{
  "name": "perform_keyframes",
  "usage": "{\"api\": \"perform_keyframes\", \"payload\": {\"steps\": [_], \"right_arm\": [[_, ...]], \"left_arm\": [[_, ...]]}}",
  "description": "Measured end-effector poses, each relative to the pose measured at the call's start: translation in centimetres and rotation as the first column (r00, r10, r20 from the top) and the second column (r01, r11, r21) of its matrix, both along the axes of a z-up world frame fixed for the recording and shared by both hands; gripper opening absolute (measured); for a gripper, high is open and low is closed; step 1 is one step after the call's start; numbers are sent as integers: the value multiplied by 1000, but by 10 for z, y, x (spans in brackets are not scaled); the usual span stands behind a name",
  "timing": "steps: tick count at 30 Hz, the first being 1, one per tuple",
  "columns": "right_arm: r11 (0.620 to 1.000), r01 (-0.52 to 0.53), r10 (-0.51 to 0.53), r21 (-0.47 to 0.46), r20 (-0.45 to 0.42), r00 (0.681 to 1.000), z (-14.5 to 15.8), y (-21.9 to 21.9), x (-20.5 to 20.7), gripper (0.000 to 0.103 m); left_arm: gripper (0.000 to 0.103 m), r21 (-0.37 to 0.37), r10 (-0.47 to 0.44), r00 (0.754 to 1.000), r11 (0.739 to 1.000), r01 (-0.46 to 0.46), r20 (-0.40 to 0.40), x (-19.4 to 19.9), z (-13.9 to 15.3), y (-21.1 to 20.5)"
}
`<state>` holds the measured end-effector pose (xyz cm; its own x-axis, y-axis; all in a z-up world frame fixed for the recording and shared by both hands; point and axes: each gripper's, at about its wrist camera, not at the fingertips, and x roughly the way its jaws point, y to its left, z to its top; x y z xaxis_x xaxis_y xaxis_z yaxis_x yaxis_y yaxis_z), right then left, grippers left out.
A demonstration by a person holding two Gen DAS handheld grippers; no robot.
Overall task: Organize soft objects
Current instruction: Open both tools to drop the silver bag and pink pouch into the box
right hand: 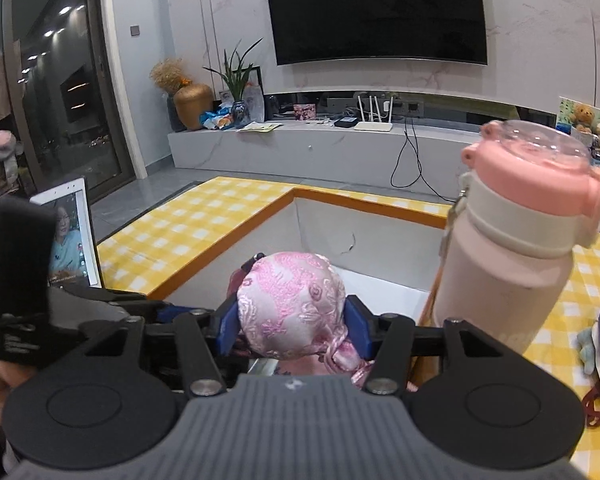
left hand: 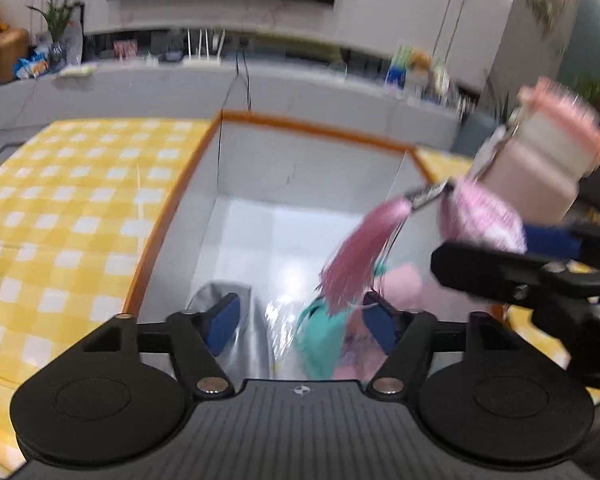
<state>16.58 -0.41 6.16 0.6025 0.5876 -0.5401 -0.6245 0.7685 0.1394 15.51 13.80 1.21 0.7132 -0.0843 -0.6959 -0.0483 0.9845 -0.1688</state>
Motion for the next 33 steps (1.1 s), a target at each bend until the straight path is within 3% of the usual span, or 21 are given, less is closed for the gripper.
{"api": "perform_keyframes", "payload": {"steps": [2, 8, 12, 14, 17, 20, 23, 25, 28, 33], "right_arm": [[1000, 11, -11, 9, 9, 1000, 2, -4, 0, 55], [1000, 14, -14, 20, 31, 999, 3, -1, 0, 54], [1000, 6, -6, 9, 37, 999, 1, 9, 3, 52], [1000, 0, 1, -7, 38, 999, -2, 14, 6, 45], [1000, 7, -6, -24, 27, 1000, -7, 16, 10, 44], [999, 37, -36, -23, 20, 999, -7, 17, 12, 57], [997, 47, -45, -69, 32, 998, -10, 21, 12, 62], [990, -26, 24, -137, -20, 1000, -18, 30, 11, 72], [961, -128, 104, -247, -107, 989, -35, 51, 6, 70], [927, -169, 62, -334, -308, 949, -49, 68, 27, 59]], "left_arm": [[96, -20, 14, 998, 1000, -13, 62, -8, 4, 1], [96, 123, -18, 984, 992, -3, 174, -28, 17, -9], [96, 139, -10, 976, 990, -22, 218, -33, 23, -6], [96, 199, -56, 970, 980, 8, 237, -37, 27, -5], [96, 263, -74, 966, 965, 6, 249, -39, 26, -2], [96, 204, -11, 974, 978, -37, 228, -35, 25, 11], [96, 130, 80, 972, 985, -110, 220, -33, 25, 30], [96, 95, 141, 964, 982, -165, 226, -34, 27, 41], [96, 33, 220, 947, 972, -234, 233, -41, 32, 58], [96, -28, 258, 933, 965, -260, 252, -50, 37, 74]]}}
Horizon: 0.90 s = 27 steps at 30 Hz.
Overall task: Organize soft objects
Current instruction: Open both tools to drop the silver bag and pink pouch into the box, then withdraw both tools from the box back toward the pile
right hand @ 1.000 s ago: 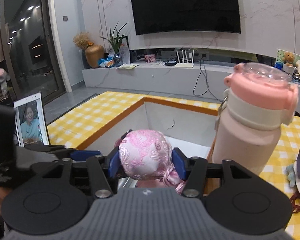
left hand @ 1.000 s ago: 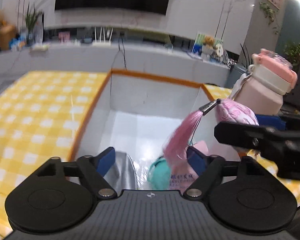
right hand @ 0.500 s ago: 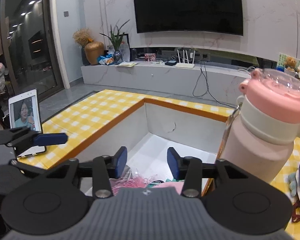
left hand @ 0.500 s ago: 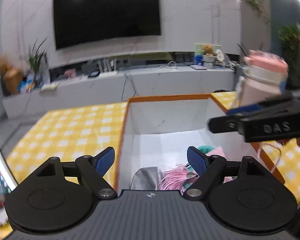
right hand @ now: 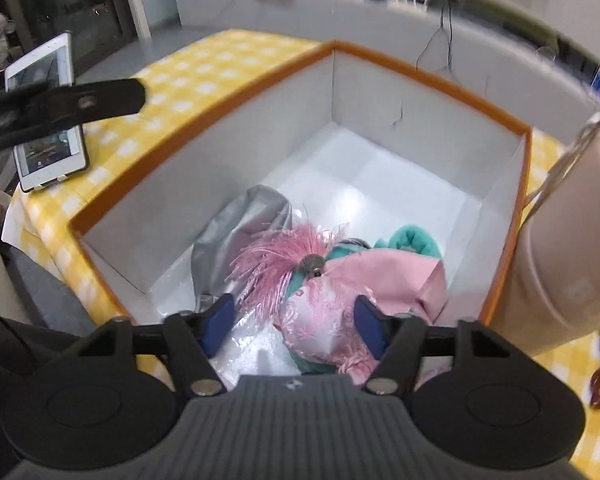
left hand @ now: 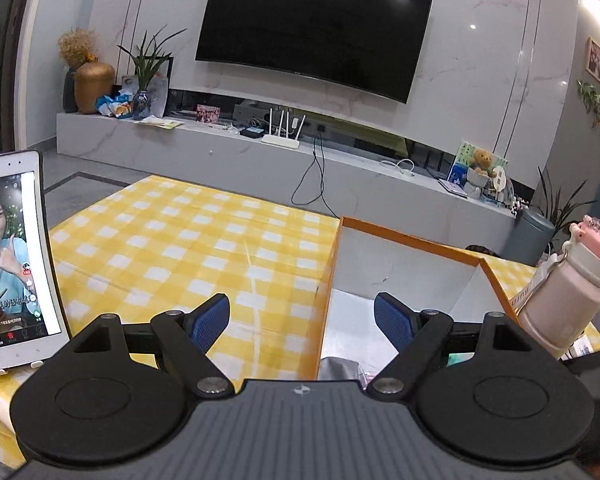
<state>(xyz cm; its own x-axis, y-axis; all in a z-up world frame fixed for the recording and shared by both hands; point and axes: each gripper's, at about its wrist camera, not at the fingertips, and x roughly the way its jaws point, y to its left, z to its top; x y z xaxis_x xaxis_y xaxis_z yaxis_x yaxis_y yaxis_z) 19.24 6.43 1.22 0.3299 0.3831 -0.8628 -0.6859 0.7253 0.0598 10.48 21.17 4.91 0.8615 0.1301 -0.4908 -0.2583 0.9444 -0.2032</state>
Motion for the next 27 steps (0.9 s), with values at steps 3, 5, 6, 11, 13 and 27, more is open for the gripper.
{"api": "perform_keyframes", "payload": {"steps": [3, 5, 6, 11, 13, 27], "right_arm": [[999, -18, 13, -50, -88, 996, -3, 7, 15, 61], [996, -4, -4, -87, -95, 995, -5, 10, 21, 59], [994, 2, -13, -113, -92, 996, -5, 13, 22, 55], [991, 76, -87, -107, -103, 991, -3, 12, 28, 52], [987, 96, -107, -128, -83, 991, -5, 14, 28, 50], [974, 197, -167, 114, -230, 959, -3, 1, 25, 58]], "left_arm": [[96, -7, -10, 1000, 1000, 10, -11, 0, -2, 3], [96, -7, -17, 1000, 1000, 17, -17, -1, -3, 4], [96, -4, -21, 1000, 1000, 21, -16, -1, -3, 3], [96, -9, -28, 1000, 1000, 28, -13, -2, -2, 4], [96, -18, -29, 999, 999, 29, -12, -2, -2, 4], [96, -6, -38, 999, 999, 38, -27, -2, -4, 3]]}}
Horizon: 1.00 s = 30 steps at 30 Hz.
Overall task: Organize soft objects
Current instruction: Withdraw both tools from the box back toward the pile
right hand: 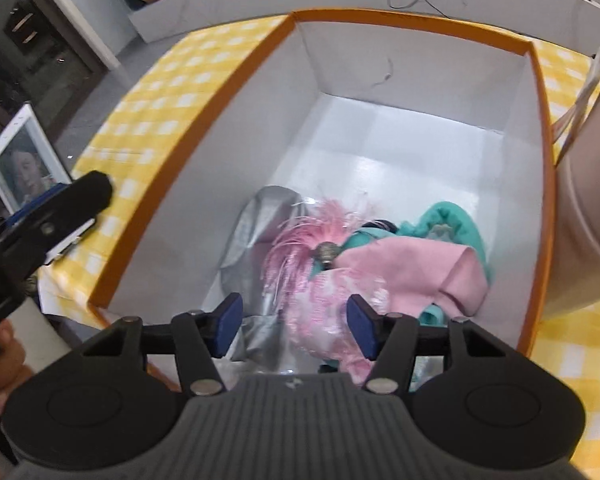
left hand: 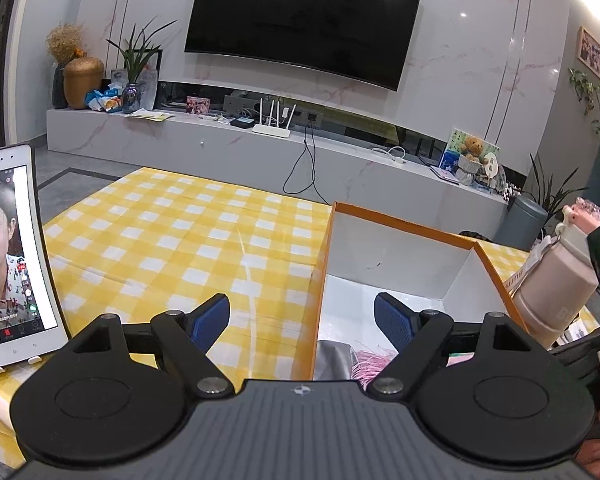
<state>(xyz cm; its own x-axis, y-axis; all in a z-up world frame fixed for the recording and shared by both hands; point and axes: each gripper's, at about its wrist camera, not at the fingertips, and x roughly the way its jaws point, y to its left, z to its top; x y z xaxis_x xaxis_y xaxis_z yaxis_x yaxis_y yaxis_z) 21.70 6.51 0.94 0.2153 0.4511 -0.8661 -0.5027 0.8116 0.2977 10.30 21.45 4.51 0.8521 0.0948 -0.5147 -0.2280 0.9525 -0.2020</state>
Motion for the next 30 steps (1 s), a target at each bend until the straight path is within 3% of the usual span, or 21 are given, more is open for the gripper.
{"api": "perform_keyframes", "payload": {"steps": [3, 7, 12, 14, 18, 22, 26, 30], "right_arm": [[999, 16, -18, 47, 43, 999, 7, -9, -7, 62], [990, 29, -55, 140, 184, 981, 39, -34, -26, 85], [965, -14, -72, 262, 316, 946, 81, -64, -53, 98], [959, -26, -79, 281, 356, 931, 91, -73, -60, 98], [970, -36, -66, 242, 401, 914, 102, -86, -69, 100], [977, -23, -63, 211, 389, 919, 101, -103, -67, 100], [986, -14, -57, 164, 423, 904, 101, -131, -69, 100], [990, 86, -127, 112, 435, 891, 99, -169, -66, 100]], "left_arm": [[96, 14, -5, 1000, 1000, 5, -5, 1, -2, -3], [96, 16, -12, 1000, 1000, 12, 1, 1, -2, -6], [96, 21, 11, 1000, 1000, -11, 8, 4, -2, -12], [96, 42, 29, 1000, 999, -29, 1, 5, -2, -16], [96, 64, 37, 999, 997, -37, -11, 6, 2, -28], [96, 28, 44, 998, 999, -43, -40, -1, -4, -37], [96, 3, 28, 998, 1000, -28, -55, -10, -8, -54], [96, 6, -9, 999, 1000, 9, -52, -16, -7, -75]]}}
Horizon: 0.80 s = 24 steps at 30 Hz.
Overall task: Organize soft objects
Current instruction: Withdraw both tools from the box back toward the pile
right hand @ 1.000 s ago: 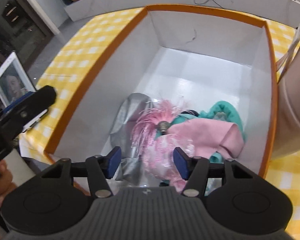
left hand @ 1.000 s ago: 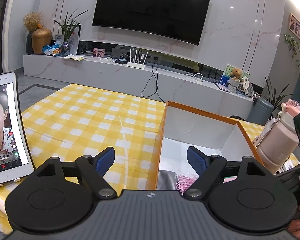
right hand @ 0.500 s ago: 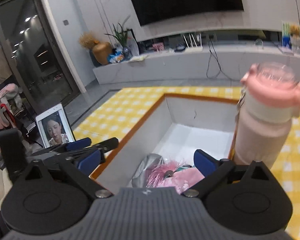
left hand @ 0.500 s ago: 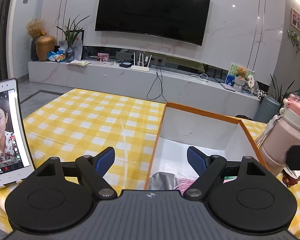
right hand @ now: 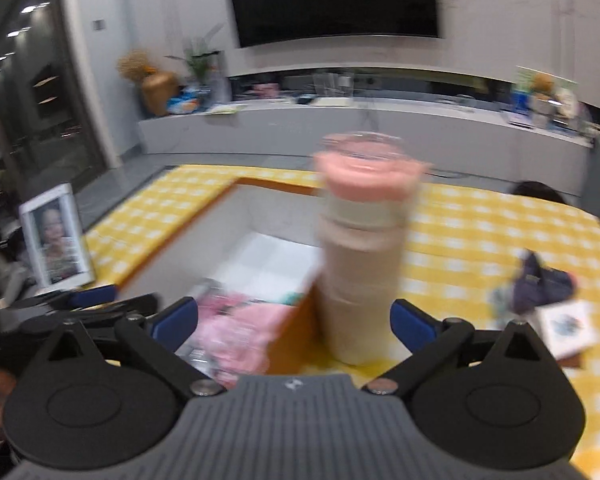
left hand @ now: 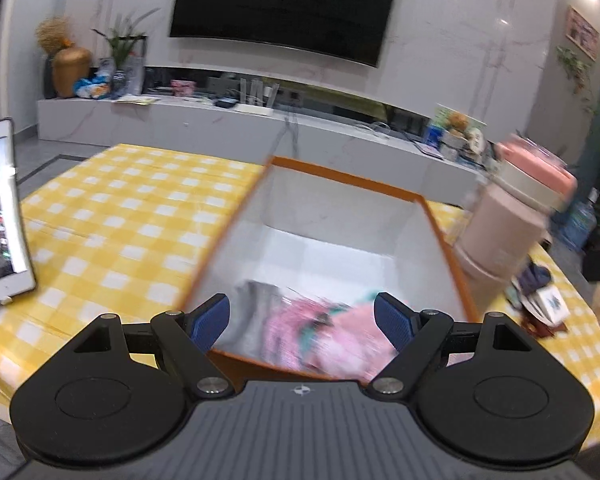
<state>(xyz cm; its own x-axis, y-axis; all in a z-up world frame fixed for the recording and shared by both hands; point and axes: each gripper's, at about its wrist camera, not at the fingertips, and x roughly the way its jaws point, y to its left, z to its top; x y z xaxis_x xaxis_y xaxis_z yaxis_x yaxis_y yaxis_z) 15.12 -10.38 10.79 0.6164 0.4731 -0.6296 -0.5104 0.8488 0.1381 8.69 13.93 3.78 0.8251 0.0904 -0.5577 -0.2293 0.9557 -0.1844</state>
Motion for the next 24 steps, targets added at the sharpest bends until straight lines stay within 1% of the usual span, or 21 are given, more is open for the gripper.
{"api": "perform_keyframes", "payload": {"steps": [3, 5, 7, 10, 13, 16, 18, 20, 22, 24], "right_arm": [[994, 104, -105, -28, -19, 994, -5, -31, 7, 100], [981, 178, -181, -74, -34, 983, -14, -45, 14, 100], [957, 250, -259, -145, -44, 965, -27, -55, 22, 100], [920, 318, -343, -231, -75, 936, -49, -78, 35, 100], [899, 366, -399, -241, -105, 911, -67, -107, 45, 100], [875, 417, -449, -245, -94, 888, -82, -133, 54, 100], [868, 430, -464, -248, -96, 881, -91, -146, 62, 100], [874, 424, -455, -238, -92, 886, -100, -156, 71, 100], [882, 402, -428, -244, -60, 902, -105, -161, 78, 100], [877, 408, -426, -253, -22, 904, -110, -166, 84, 100]], "left_arm": [[96, -3, -55, 998, 998, 55, -10, -2, -1, -22], [96, -1, -97, 995, 995, 97, -16, -2, -3, -40], [96, 2, -151, 988, 988, 151, -25, -1, -5, -59], [96, -8, -264, 964, 965, 264, -30, 3, -5, -91], [96, -3, -321, 947, 947, 321, -31, 6, -6, -118], [98, 21, -375, 926, 927, 376, -35, 11, -12, -145], [98, 92, -354, 934, 930, 357, -43, 14, -16, -162], [98, 161, -322, 945, 931, 327, -55, 19, -22, -175], [98, 201, -295, 954, 932, 301, -61, 20, -24, -182], [98, 211, -267, 961, 938, 276, -72, 21, -22, -186]]}}
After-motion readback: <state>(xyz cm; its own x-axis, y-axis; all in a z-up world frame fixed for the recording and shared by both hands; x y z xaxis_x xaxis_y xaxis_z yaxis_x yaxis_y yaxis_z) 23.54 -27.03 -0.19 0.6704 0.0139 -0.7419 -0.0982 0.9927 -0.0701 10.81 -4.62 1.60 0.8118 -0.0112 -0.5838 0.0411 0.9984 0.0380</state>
